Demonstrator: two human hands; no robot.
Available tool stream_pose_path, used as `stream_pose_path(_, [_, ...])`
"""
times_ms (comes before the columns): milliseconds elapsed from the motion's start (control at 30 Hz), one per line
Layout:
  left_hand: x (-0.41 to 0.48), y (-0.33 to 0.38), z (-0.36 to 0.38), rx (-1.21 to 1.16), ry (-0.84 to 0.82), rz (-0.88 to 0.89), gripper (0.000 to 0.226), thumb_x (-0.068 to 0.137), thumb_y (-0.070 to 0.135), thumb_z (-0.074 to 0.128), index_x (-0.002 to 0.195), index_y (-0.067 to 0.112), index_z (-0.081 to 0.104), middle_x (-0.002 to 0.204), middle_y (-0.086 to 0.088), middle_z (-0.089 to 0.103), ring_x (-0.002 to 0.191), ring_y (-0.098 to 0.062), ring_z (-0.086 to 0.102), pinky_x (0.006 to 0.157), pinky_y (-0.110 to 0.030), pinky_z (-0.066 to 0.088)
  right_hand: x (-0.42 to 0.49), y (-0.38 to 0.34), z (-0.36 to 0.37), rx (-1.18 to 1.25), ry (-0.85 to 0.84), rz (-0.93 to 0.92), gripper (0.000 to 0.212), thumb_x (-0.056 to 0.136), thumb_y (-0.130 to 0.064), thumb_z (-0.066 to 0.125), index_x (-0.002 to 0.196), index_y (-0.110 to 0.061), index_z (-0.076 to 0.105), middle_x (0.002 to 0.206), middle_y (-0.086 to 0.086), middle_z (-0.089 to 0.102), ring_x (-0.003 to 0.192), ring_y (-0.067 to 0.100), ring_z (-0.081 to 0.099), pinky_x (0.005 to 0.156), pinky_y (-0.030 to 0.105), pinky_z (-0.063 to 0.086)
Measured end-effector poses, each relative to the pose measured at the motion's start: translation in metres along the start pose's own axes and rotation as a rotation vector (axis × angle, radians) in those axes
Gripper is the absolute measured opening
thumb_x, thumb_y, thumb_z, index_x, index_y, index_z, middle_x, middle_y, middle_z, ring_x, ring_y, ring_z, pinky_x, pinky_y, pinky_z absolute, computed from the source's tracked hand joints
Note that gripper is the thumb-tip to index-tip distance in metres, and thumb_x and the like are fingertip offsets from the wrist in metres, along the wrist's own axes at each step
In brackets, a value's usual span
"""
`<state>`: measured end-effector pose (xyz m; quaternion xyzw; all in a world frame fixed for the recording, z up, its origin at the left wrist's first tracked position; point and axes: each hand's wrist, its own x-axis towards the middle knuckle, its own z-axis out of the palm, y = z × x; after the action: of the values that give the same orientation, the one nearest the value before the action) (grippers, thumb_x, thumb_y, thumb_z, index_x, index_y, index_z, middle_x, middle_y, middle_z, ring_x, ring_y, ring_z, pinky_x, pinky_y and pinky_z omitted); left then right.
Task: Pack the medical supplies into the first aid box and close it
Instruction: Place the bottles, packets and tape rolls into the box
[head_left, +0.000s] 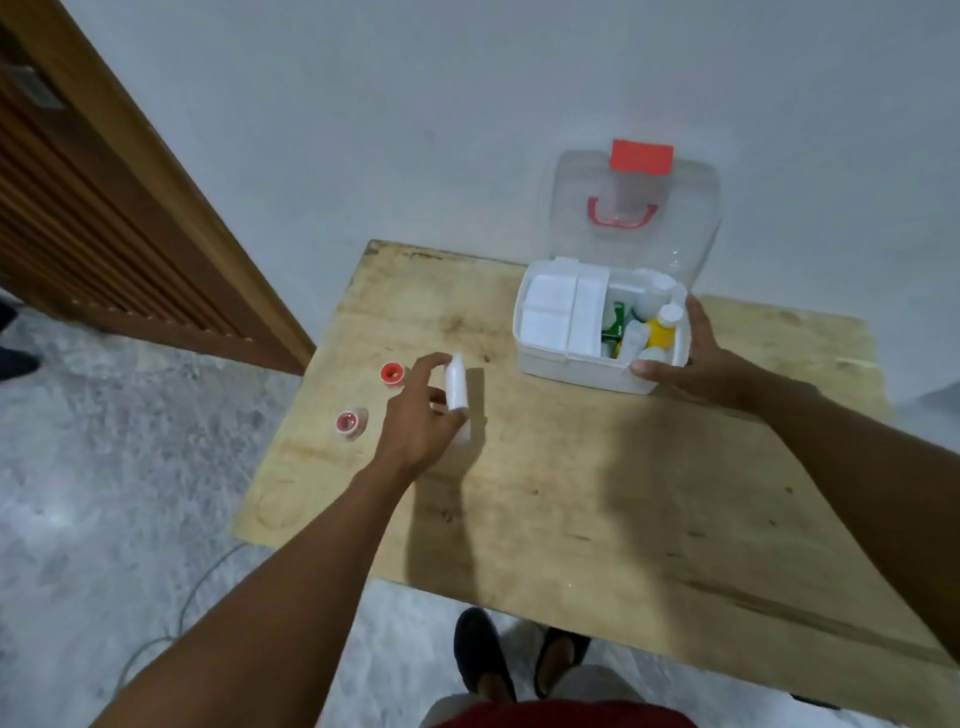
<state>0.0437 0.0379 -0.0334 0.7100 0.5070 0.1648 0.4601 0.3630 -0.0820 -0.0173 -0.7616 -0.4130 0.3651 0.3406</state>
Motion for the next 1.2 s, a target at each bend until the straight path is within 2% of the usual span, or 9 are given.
stream_pose_path(100, [0.009, 0.031, 0.004, -0.097, -0.002, 0.063, 0.061, 0.083, 0.008, 0.071, 0.131, 0.036, 0.047, 0.092, 0.004, 0.061, 0.084, -0.012, 0.065, 0.061, -0.023, 0.055, -0.001, 0.0, -0.001, 0.028, -0.001, 0.014, 0.12, 0.071, -0.034, 0.085, 0.154, -0.029, 0.0, 0.15, -0.019, 0.015, 0.138, 0.006, 0.026, 0.11, 0.027, 0.031])
stream_pose_path(167, [0.024, 0.056, 0.009, -0.129, 0.006, 0.094, 0.061, 0.082, 0.008, 0.072, 0.13, 0.039, 0.048, 0.093, 0.002, 0.062, 0.082, -0.015, 0.066, 0.066, -0.028, 0.057, 0.0, 0.004, -0.002, 0.02, 0.007, 0.02, 0.114, 0.08, -0.019, 0.08, 0.154, -0.023, -0.006, 0.142, -0.019, 0.014, 0.132, 0.002, 0.024, 0.098, 0.012, 0.027])
stream_pose_path(233, [0.04, 0.083, 0.016, -0.106, -0.027, 0.131, 0.061, 0.081, 0.01, 0.072, 0.128, 0.04, 0.049, 0.092, 0.0, 0.063, 0.083, -0.018, 0.067, 0.071, -0.034, 0.06, 0.0, 0.005, -0.004, 0.004, 0.015, 0.013, 0.111, 0.082, -0.016, 0.077, 0.154, -0.021, -0.008, 0.137, -0.019, 0.014, 0.127, -0.001, 0.023, 0.09, 0.006, 0.024])
stream_pose_path(400, [0.075, 0.134, 0.044, 0.092, -0.19, 0.183, 0.057, 0.084, 0.011, 0.072, 0.132, 0.034, 0.049, 0.085, 0.0, 0.064, 0.082, -0.026, 0.07, 0.07, -0.04, 0.06, 0.003, 0.017, -0.007, 0.014, -0.033, 0.038, 0.12, 0.077, -0.032, 0.082, 0.153, -0.029, -0.011, 0.139, -0.025, 0.018, 0.13, 0.001, 0.029, 0.102, 0.022, 0.031])
stream_pose_path(500, [0.091, 0.141, 0.062, 0.16, -0.256, 0.151, 0.058, 0.083, 0.007, 0.071, 0.134, 0.025, 0.049, 0.086, -0.013, 0.07, 0.081, -0.032, 0.071, 0.075, -0.041, 0.06, 0.007, 0.02, -0.01, 0.007, -0.049, 0.071, 0.126, 0.07, -0.039, 0.086, 0.153, -0.031, -0.009, 0.147, -0.022, 0.017, 0.134, 0.004, 0.031, 0.108, 0.028, 0.034])
stream_pose_path(667, [0.108, 0.133, 0.078, 0.272, -0.347, 0.12, 0.058, 0.082, 0.014, 0.075, 0.133, 0.021, 0.051, 0.095, -0.011, 0.06, 0.077, -0.022, 0.059, 0.07, -0.031, 0.055, 0.014, 0.031, -0.01, -0.031, -0.035, 0.117, 0.141, 0.045, -0.07, 0.087, 0.15, -0.044, -0.005, 0.159, -0.012, 0.016, 0.143, 0.015, 0.034, 0.112, 0.046, 0.039])
stream_pose_path(800, [0.115, 0.129, 0.083, 0.298, -0.35, 0.134, 0.053, 0.079, 0.017, 0.079, 0.126, 0.017, 0.055, 0.09, -0.014, 0.064, 0.07, -0.021, 0.058, 0.067, -0.029, 0.054, 0.027, 0.056, -0.006, -0.066, -0.04, 0.116, 0.145, 0.042, -0.071, 0.087, 0.152, -0.039, -0.004, 0.159, -0.01, 0.015, 0.143, 0.015, 0.032, 0.111, 0.048, 0.039])
stream_pose_path(1033, [0.113, 0.121, 0.089, 0.335, -0.304, 0.136, 0.058, 0.076, 0.022, 0.081, 0.127, 0.023, 0.054, 0.084, -0.008, 0.064, 0.077, -0.027, 0.063, 0.084, -0.039, 0.056, 0.015, 0.02, -0.009, -0.093, -0.001, 0.087, 0.133, 0.05, -0.058, 0.091, 0.151, -0.04, 0.007, 0.15, -0.016, 0.028, 0.139, 0.012, 0.038, 0.109, 0.046, 0.042])
stream_pose_path(1200, [0.112, 0.124, 0.092, 0.401, -0.274, 0.135, 0.059, 0.078, 0.026, 0.081, 0.13, 0.026, 0.052, 0.092, -0.003, 0.057, 0.082, -0.026, 0.064, 0.088, -0.035, 0.053, 0.014, 0.014, -0.009, -0.08, -0.024, 0.096, 0.132, 0.052, -0.054, 0.092, 0.151, -0.042, 0.005, 0.15, -0.017, 0.025, 0.139, 0.013, 0.037, 0.11, 0.047, 0.042])
